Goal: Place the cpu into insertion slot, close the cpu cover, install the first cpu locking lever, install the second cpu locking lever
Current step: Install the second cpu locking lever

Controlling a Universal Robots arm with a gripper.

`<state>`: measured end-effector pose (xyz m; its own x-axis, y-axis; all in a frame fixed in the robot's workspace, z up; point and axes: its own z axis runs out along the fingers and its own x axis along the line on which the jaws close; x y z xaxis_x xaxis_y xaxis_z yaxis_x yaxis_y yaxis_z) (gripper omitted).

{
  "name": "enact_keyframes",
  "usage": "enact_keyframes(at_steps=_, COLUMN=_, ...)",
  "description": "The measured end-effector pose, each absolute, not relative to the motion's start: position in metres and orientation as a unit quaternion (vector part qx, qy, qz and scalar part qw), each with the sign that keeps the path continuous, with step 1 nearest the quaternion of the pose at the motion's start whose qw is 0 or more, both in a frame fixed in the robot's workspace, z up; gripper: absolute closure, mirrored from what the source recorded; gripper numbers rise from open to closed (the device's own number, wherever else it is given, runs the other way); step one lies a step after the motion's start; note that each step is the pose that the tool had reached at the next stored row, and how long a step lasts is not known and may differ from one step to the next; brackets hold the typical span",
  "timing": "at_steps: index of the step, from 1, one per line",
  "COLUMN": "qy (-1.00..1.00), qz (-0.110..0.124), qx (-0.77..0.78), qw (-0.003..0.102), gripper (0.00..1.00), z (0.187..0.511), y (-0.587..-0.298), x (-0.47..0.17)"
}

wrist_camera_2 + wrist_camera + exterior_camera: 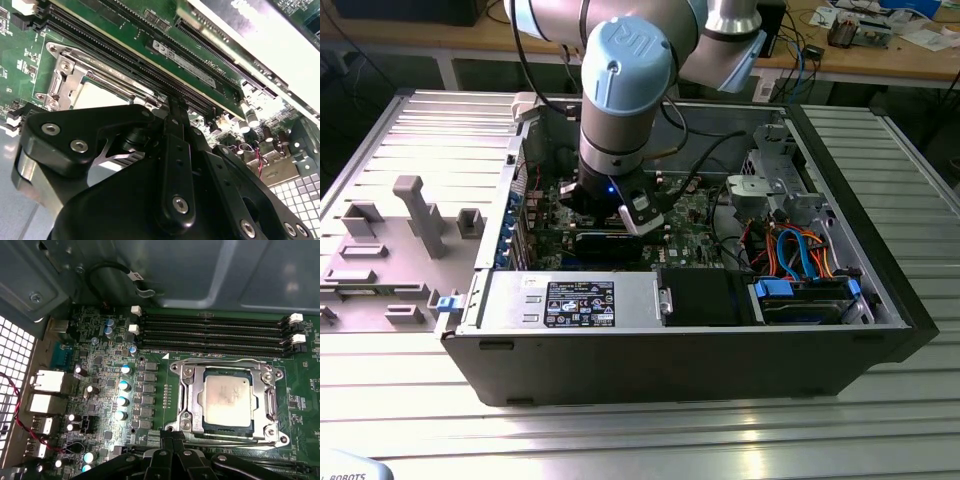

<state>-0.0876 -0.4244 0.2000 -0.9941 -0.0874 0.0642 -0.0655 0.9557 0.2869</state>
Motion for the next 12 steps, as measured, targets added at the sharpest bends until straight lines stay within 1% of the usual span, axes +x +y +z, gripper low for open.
enact_keyframes(at_steps=12, qy=-0.988, qz=-0.148, qx=0.039, qw=0.038, gripper=0.89, z=0.1989, y=-0.4232, x=-0.0881)
